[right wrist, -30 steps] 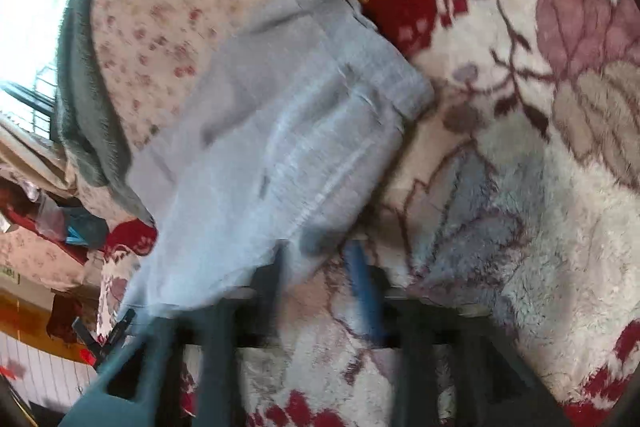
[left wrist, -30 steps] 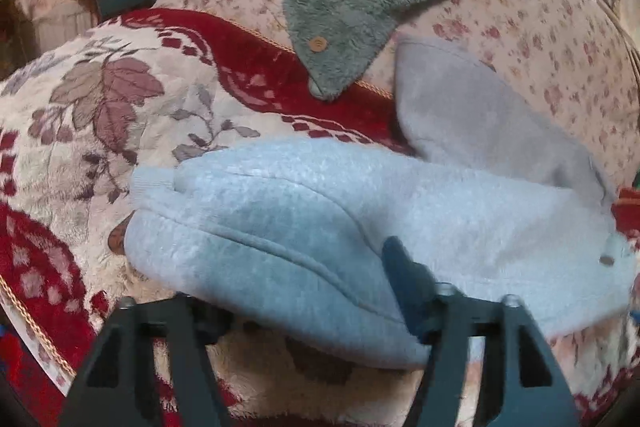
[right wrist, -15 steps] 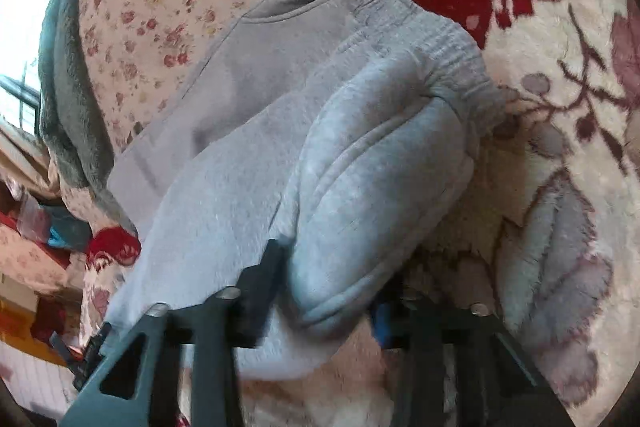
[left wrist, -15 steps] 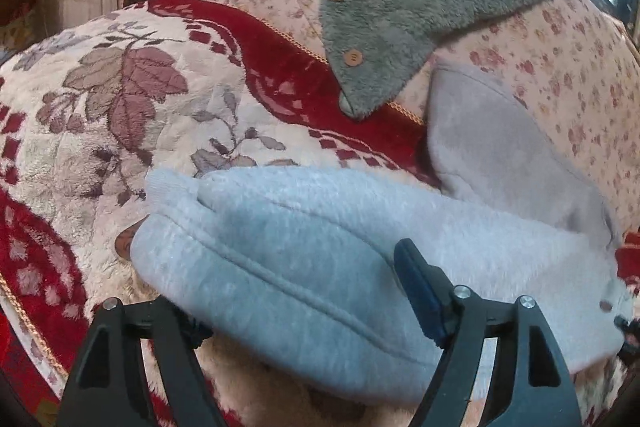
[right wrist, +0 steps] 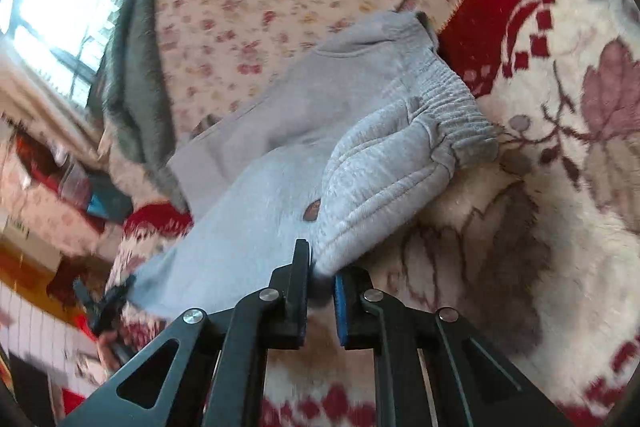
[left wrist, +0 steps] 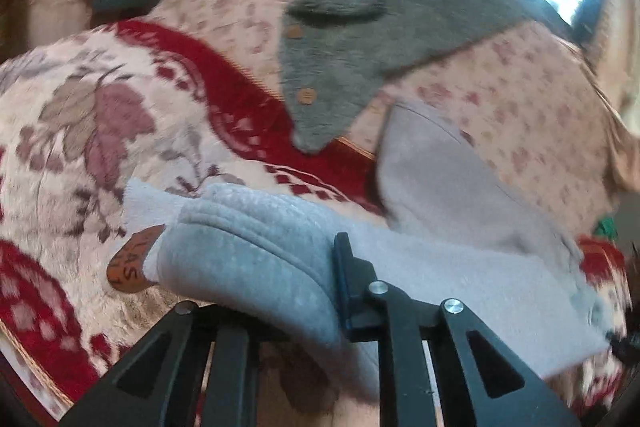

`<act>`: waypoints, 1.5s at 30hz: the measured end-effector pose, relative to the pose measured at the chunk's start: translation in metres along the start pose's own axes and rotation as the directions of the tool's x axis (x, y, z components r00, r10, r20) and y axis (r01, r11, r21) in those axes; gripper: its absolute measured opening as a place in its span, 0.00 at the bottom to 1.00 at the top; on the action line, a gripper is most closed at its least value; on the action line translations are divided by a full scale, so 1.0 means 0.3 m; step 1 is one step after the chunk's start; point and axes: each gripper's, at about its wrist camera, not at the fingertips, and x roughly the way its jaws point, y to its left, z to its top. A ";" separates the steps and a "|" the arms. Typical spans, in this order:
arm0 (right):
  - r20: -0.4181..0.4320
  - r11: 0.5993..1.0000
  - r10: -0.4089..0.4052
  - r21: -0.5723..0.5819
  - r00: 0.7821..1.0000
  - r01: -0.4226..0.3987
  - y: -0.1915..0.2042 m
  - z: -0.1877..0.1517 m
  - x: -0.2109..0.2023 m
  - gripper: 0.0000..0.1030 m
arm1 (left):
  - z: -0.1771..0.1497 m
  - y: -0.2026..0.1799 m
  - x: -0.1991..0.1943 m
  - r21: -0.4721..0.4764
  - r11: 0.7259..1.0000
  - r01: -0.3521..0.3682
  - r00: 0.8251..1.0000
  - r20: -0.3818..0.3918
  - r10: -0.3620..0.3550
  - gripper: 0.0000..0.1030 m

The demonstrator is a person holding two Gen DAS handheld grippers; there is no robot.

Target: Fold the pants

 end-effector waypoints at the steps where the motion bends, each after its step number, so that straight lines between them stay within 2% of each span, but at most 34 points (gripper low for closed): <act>1: -0.013 1.000 -0.008 -0.019 1.000 0.008 0.009 -0.023 -0.017 0.10 | -0.009 -0.001 -0.013 0.027 1.000 0.004 1.000 -0.010 -0.004 0.15; 5: -0.069 1.000 -0.026 -0.010 0.997 0.025 -0.014 -0.111 -0.016 0.10 | -0.069 0.058 -0.038 0.119 0.992 -0.039 0.997 -0.062 0.047 0.15; 7: -0.101 0.999 -0.040 0.008 0.994 0.041 -0.040 -0.142 0.006 0.10 | -0.109 0.129 -0.012 0.093 0.993 -0.066 0.990 -0.115 0.077 0.18; 9: -0.131 0.998 -0.053 0.027 0.990 0.057 -0.072 -0.164 0.030 0.10 | -0.148 0.198 0.008 0.044 0.997 -0.068 0.986 -0.150 0.074 0.33; 10: -0.140 0.997 -0.060 0.031 0.988 0.065 -0.083 -0.170 0.036 0.10 | -0.160 0.224 0.007 0.025 0.998 -0.066 0.986 -0.151 0.069 0.38; 11: -0.147 0.997 -0.058 0.042 0.987 0.065 -0.096 -0.170 0.042 0.10 | -0.165 0.241 -0.002 0.005 0.998 -0.065 0.988 -0.142 0.065 0.47; 12: -0.145 0.997 -0.043 0.063 0.988 0.053 -0.106 -0.167 0.041 0.13 | -0.165 0.253 -0.015 -0.013 0.997 -0.077 0.989 -0.127 0.075 0.67; 14: -0.140 0.992 -0.031 0.117 0.990 0.047 -0.124 -0.159 0.041 0.17 | -0.160 0.288 -0.048 -0.072 0.992 -0.100 0.992 -0.084 0.094 0.84; 15: -0.135 0.989 -0.016 0.146 0.991 0.036 -0.136 -0.154 0.040 0.22 | -0.159 0.308 -0.065 -0.116 0.990 -0.083 0.995 -0.058 0.077 0.84; 17: -0.129 0.988 -0.013 0.152 0.992 0.033 -0.136 -0.149 0.040 0.41 | -0.145 0.356 -0.064 -0.193 0.979 -0.068 0.997 -0.047 0.060 0.87; 18: -0.127 0.987 -0.023 0.153 0.992 0.043 -0.131 -0.146 0.043 0.64 | -0.135 0.381 -0.053 -0.237 0.969 -0.072 0.997 -0.056 0.060 0.91; 19: -0.120 0.986 -0.028 0.162 0.992 0.047 -0.126 -0.140 0.048 0.74 | -0.129 0.397 -0.040 -0.272 0.959 -0.074 0.996 -0.063 0.059 0.92; 21: -0.120 0.982 0.009 0.187 0.993 0.014 -0.124 -0.131 0.062 0.74 | -0.114 0.408 -0.009 -0.309 0.948 -0.075 0.996 -0.072 0.056 0.92; 23: -0.121 0.982 0.028 0.187 0.992 -0.005 -0.114 -0.123 0.075 0.74 | -0.089 0.391 0.019 -0.297 0.951 -0.083 0.996 -0.068 0.065 0.88; 24: -0.117 0.985 0.014 0.174 0.993 0.006 -0.105 -0.118 0.078 0.72 | -0.068 0.367 0.019 -0.264 0.962 -0.069 0.997 -0.039 0.061 0.70; 25: -0.113 0.987 -0.003 0.161 0.994 0.021 -0.097 -0.112 0.084 0.72 | -0.047 0.341 0.019 -0.218 0.974 -0.068 0.998 -0.013 0.066 0.59; 26: -0.112 0.987 -0.011 0.160 0.994 0.029 -0.095 -0.108 0.088 0.72 | -0.024 0.300 0.005 -0.134 0.988 -0.076 0.997 0.023 0.079 0.49; 28: -0.114 0.983 -0.009 0.180 0.993 0.029 -0.104 -0.105 0.091 0.71 | 0.003 0.244 -0.021 0.019 0.997 -0.074 0.994 0.085 0.072 0.45; 29: -0.113 0.982 -0.006 0.189 0.994 0.028 -0.107 -0.103 0.093 0.71 | 0.013 0.234 -0.024 0.066 0.993 -0.098 0.992 0.089 0.092 0.44; 30: -0.113 0.981 -0.010 0.193 0.994 0.031 -0.111 -0.103 0.094 0.71 | 0.021 0.237 -0.016 0.087 0.988 -0.130 0.989 0.075 0.124 0.46; 32: -0.112 0.978 -0.022 0.206 0.994 0.045 -0.120 -0.100 0.097 0.71 | 0.023 0.282 0.012 0.067 0.976 -0.205 0.978 0.037 0.203 0.50; 33: -0.105 0.976 -0.029 0.212 0.994 0.051 -0.128 -0.097 0.095 0.71 | 0.017 0.314 0.026 0.052 0.963 -0.264 0.965 0.011 0.264 0.56; 34: -0.098 0.974 -0.038 0.218 0.995 0.059 -0.135 -0.095 0.093 0.71 | 0.007 0.352 0.037 0.031 0.947 -0.320 0.947 -0.016 0.321 0.57; 35: -0.089 0.973 -0.048 0.221 0.995 0.067 -0.144 -0.090 0.090 0.71 | 0.000 0.378 0.035 0.008 0.941 -0.338 0.941 -0.029 0.338 0.57; 37: -0.072 0.973 -0.062 0.218 0.996 0.076 -0.159 -0.079 0.089 0.71 | -0.019 0.429 -0.004 -0.088 0.950 -0.301 0.954 -0.030 0.299 0.57; 38: -0.063 0.974 -0.069 0.210 0.996 0.081 -0.163 -0.073 0.090 0.70 | -0.027 0.437 -0.027 -0.117 0.952 -0.284 0.959 -0.018 0.283 0.61; 39: -0.052 0.978 -0.083 0.190 0.995 0.091 -0.167 -0.066 0.094 0.52 | -0.031 0.435 -0.054 -0.130 0.952 -0.279 0.960 -0.003 0.281 0.67; 40: -0.057 0.980 -0.082 0.174 0.995 0.091 -0.168 -0.063 0.101 0.31 | -0.033 0.419 -0.077 -0.125 0.952 -0.280 0.959 0.013 0.283 0.69; 43: -0.062 0.985 -0.077 0.149 0.995 0.085 -0.152 -0.069 0.101 0.21 | -0.019 0.328 -0.120 -0.068 0.961 -0.269 0.962 0.034 0.272 0.71; 45: -0.049 0.991 -0.087 0.095 0.995 0.092 -0.116 -0.075 0.073 0.19 | -0.010 0.252 -0.147 -0.032 0.974 -0.223 0.972 0.061 0.225 0.73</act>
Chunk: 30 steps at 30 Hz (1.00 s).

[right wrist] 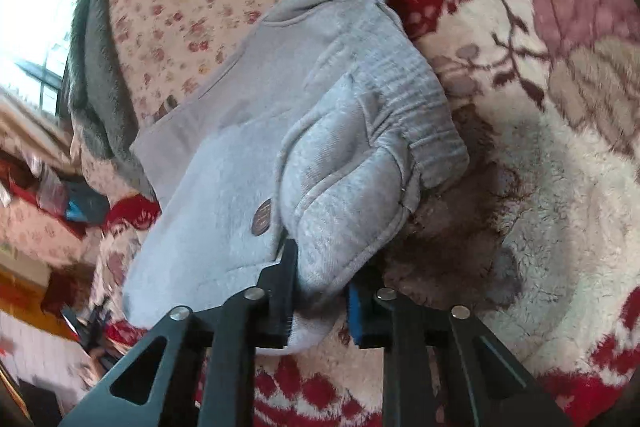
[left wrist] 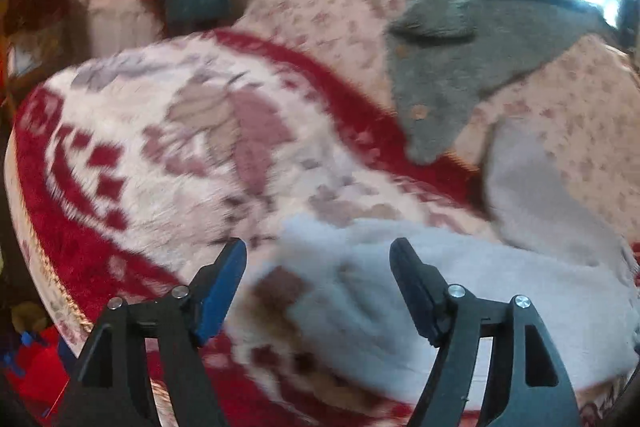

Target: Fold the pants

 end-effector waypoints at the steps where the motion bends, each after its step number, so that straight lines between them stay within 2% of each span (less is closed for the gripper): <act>1: 0.003 1.000 -0.001 -0.013 1.000 0.001 0.009 -0.004 -0.013 0.19 | 0.006 -0.030 -0.007 0.012 1.000 0.024 1.000 0.004 -0.025 0.74; 3: 0.002 0.999 -0.007 -0.035 1.000 0.007 0.016 -0.013 -0.036 0.19 | 0.011 -0.106 -0.024 0.036 0.996 0.082 0.997 -0.002 -0.082 0.79; 6: -0.034 0.997 -0.058 -0.044 0.998 0.056 -0.005 -0.022 -0.002 0.19 | -0.003 -0.225 -0.026 0.059 0.979 0.196 0.980 -0.043 -0.193 0.87; 8: -0.049 0.997 -0.074 -0.022 0.996 0.073 -0.023 -0.029 0.022 0.25 | -0.022 -0.300 -0.012 0.066 0.967 0.247 0.967 -0.080 -0.242 0.87; 9: -0.046 0.997 -0.078 0.002 0.996 0.078 -0.030 -0.028 0.017 0.31 | -0.029 -0.337 -0.003 0.067 0.962 0.265 0.961 -0.095 -0.259 0.87; 11: -0.056 0.995 -0.102 0.005 0.993 0.103 -0.031 -0.022 -0.010 0.49 | -0.043 -0.403 0.022 0.071 0.951 0.302 0.948 -0.129 -0.292 0.89; 12: -0.053 0.992 -0.124 -0.004 0.991 0.124 -0.026 -0.019 -0.026 0.65 | -0.046 -0.433 0.038 0.074 0.946 0.314 0.942 -0.152 -0.301 0.89; 13: -0.038 0.987 -0.162 -0.028 0.986 0.161 -0.016 -0.014 -0.057 0.69 | -0.047 -0.464 0.055 0.080 0.945 0.318 0.938 -0.170 -0.302 0.90; 15: 0.003 0.977 -0.193 -0.094 0.981 0.193 0.016 -0.001 -0.116 0.69 | -0.043 -0.526 0.084 0.087 0.940 0.330 0.932 -0.192 -0.309 0.90; 18: 0.031 0.972 -0.162 -0.168 0.986 0.165 0.075 0.035 -0.144 0.71 | -0.022 -0.584 0.131 0.066 0.931 0.360 0.918 -0.203 -0.341 0.90; 23: 0.043 0.937 -0.134 -0.318 0.990 0.141 0.221 0.119 -0.063 0.72 | 0.037 -0.664 0.227 0.016 0.926 0.377 0.905 -0.220 -0.365 0.90; 27: 0.046 0.877 -0.127 -0.462 0.991 0.134 0.324 0.208 0.051 0.74 | 0.082 -0.704 0.289 0.028 0.935 0.354 0.912 -0.230 -0.338 0.90; 30: 0.044 0.839 -0.124 -0.529 0.991 0.128 0.337 0.298 0.114 0.76 | 0.113 -0.724 0.331 0.043 0.939 0.341 0.918 -0.231 -0.322 0.90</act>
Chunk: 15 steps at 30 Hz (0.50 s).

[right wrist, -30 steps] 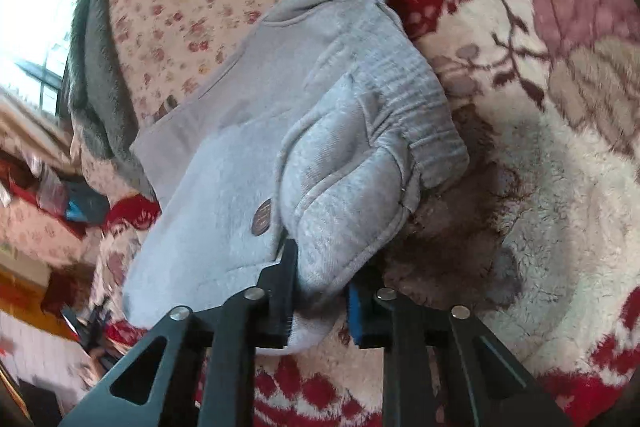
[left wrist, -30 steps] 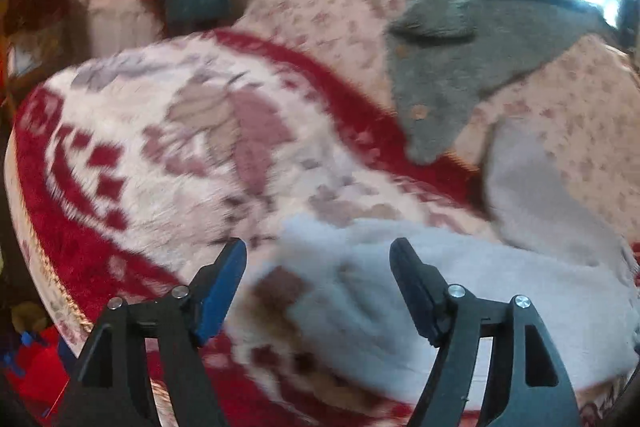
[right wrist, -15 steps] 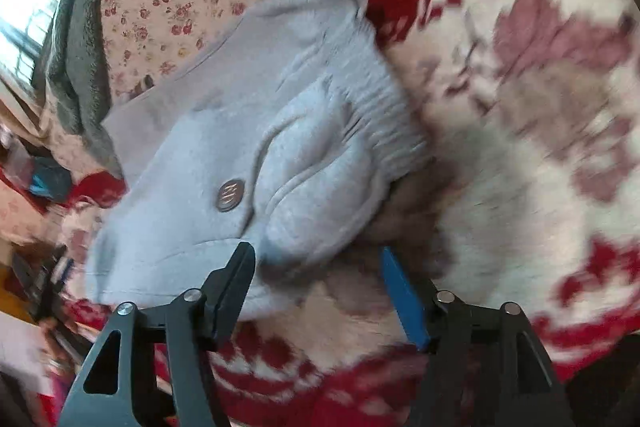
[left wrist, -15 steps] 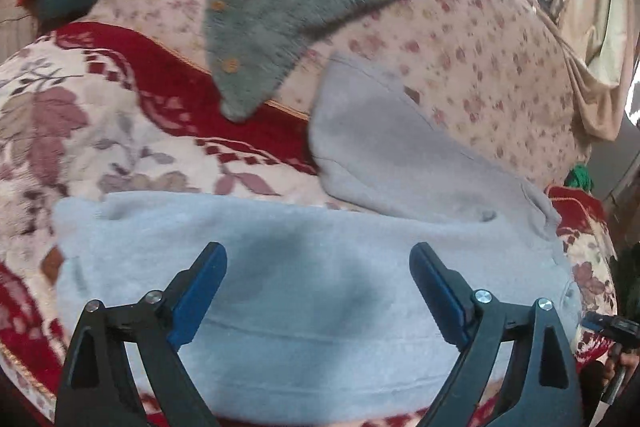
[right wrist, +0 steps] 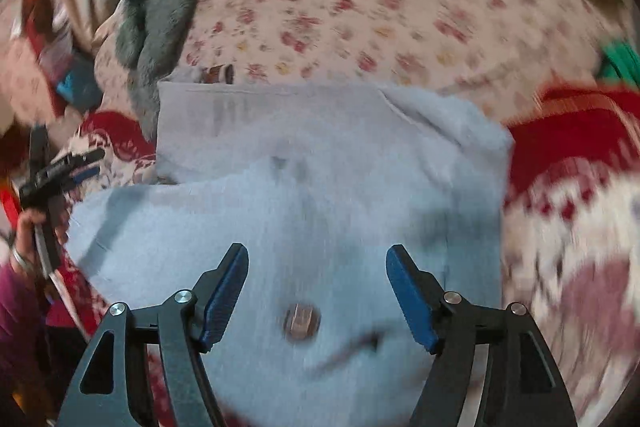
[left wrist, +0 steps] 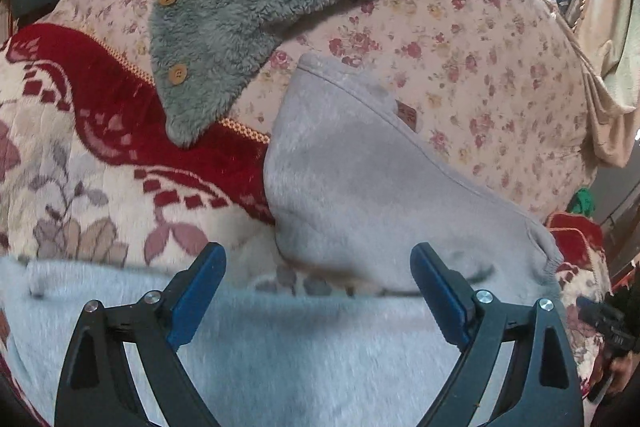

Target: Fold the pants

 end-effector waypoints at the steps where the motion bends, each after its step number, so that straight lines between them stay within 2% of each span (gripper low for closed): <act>1: -0.003 1.000 -0.009 -0.013 1.000 0.009 -0.019 0.031 0.023 0.76 | 0.015 0.002 0.012 0.001 1.000 -0.004 1.000 0.003 0.004 0.90; 6: 0.002 0.999 -0.024 -0.046 1.000 0.024 -0.111 0.184 0.134 0.77 | 0.087 0.014 0.064 -0.006 1.000 -0.003 1.000 0.020 0.003 0.90; 9: 0.005 0.996 -0.023 -0.081 1.000 0.024 -0.118 0.254 0.191 0.77 | 0.147 0.019 0.102 -0.003 1.000 -0.009 1.000 0.029 0.009 0.90; 15: -0.014 0.965 -0.084 -0.249 0.996 0.078 -0.095 0.386 0.336 0.79 | 0.291 0.023 0.192 0.012 0.999 0.041 0.999 0.030 -0.042 0.91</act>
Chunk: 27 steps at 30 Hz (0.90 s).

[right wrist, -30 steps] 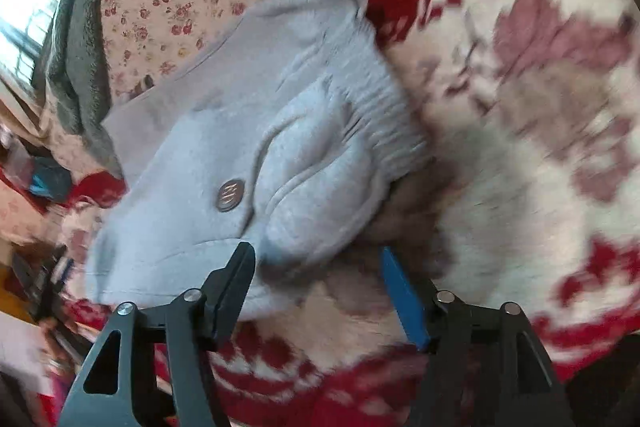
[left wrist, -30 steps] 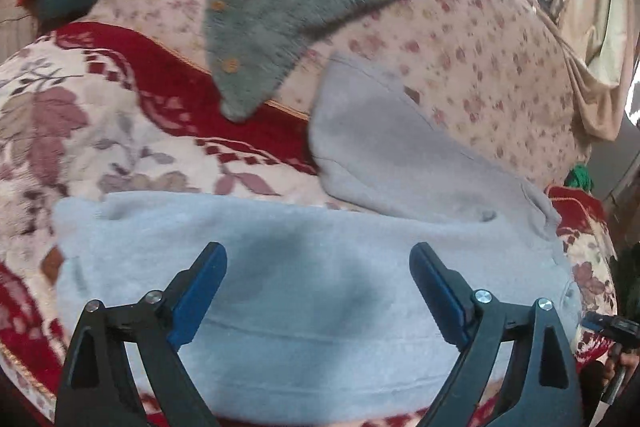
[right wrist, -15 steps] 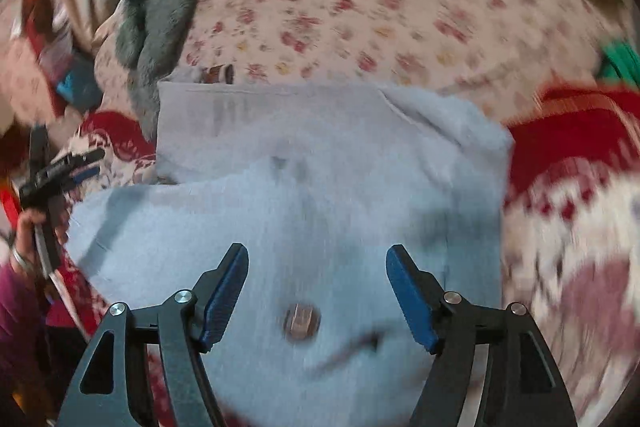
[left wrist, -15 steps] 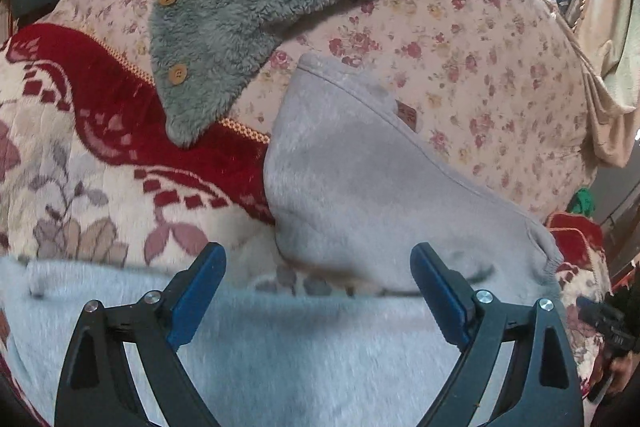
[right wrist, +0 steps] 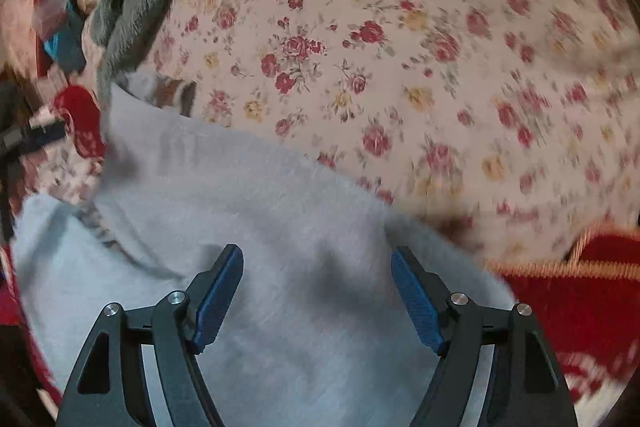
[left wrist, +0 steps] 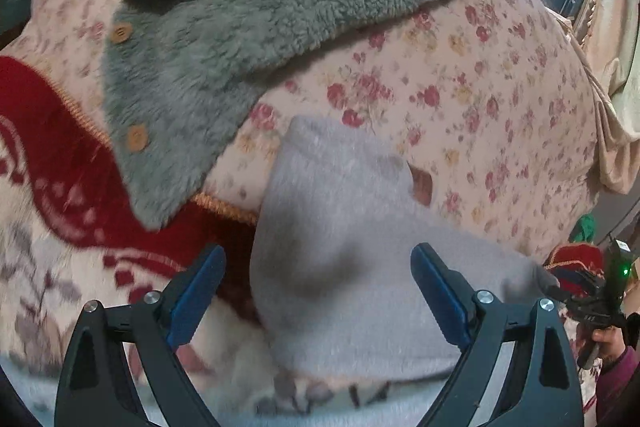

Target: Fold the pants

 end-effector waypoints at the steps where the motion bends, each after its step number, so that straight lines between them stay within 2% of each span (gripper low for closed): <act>1: -0.003 1.000 -0.003 -0.023 1.000 0.003 0.003 0.013 0.012 0.80 | 0.027 0.003 0.020 0.003 1.000 -0.003 1.000 0.000 0.003 0.91; 5: -0.013 0.995 0.001 -0.098 1.000 -0.003 0.009 0.061 0.051 0.82 | 0.117 0.019 0.092 0.003 1.000 -0.010 1.000 -0.011 0.010 0.91; 10: -0.031 0.985 0.003 -0.171 1.000 -0.008 0.009 0.100 0.094 0.84 | 0.199 0.041 0.162 -0.038 0.999 0.033 0.999 -0.020 -0.033 0.91; 17: -0.073 0.969 0.010 -0.247 0.997 -0.028 0.019 0.138 0.162 0.85 | 0.241 0.029 0.263 -0.022 0.999 0.025 0.997 -0.075 -0.026 0.92; 20: -0.128 0.960 -0.001 -0.277 0.992 -0.035 0.025 0.143 0.205 0.85 | 0.236 0.017 0.314 -0.003 1.000 0.013 0.993 -0.118 -0.013 0.92; 22: -0.160 0.957 -0.015 -0.287 0.987 -0.032 0.024 0.148 0.238 0.84 | 0.225 0.007 0.345 -0.004 0.999 0.031 0.989 -0.143 -0.032 0.82; 23: -0.180 0.956 -0.009 -0.289 0.984 -0.044 0.026 0.148 0.252 0.83 | 0.224 0.000 0.356 -0.003 0.999 0.043 0.987 -0.152 -0.043 0.64; 24: -0.199 0.955 -0.005 -0.293 0.980 -0.055 0.030 0.148 0.264 0.71 | 0.219 -0.014 0.368 0.012 1.000 0.028 0.987 -0.160 -0.025 0.57; 25: -0.222 0.950 -0.021 -0.308 0.975 -0.050 0.039 0.149 0.279 0.47 | 0.215 -0.024 0.374 0.030 1.000 0.009 0.987 -0.159 -0.005 0.53; 26: -0.225 0.943 -0.054 -0.332 0.973 -0.024 0.048 0.150 0.287 0.39 | 0.209 -0.035 0.378 0.045 0.999 0.004 0.987 -0.162 0.003 0.40; 27: -0.227 0.938 -0.074 -0.347 0.971 -0.010 0.053 0.149 0.293 0.30 | 0.200 -0.046 0.377 0.059 0.998 0.002 0.986 -0.166 0.008 0.34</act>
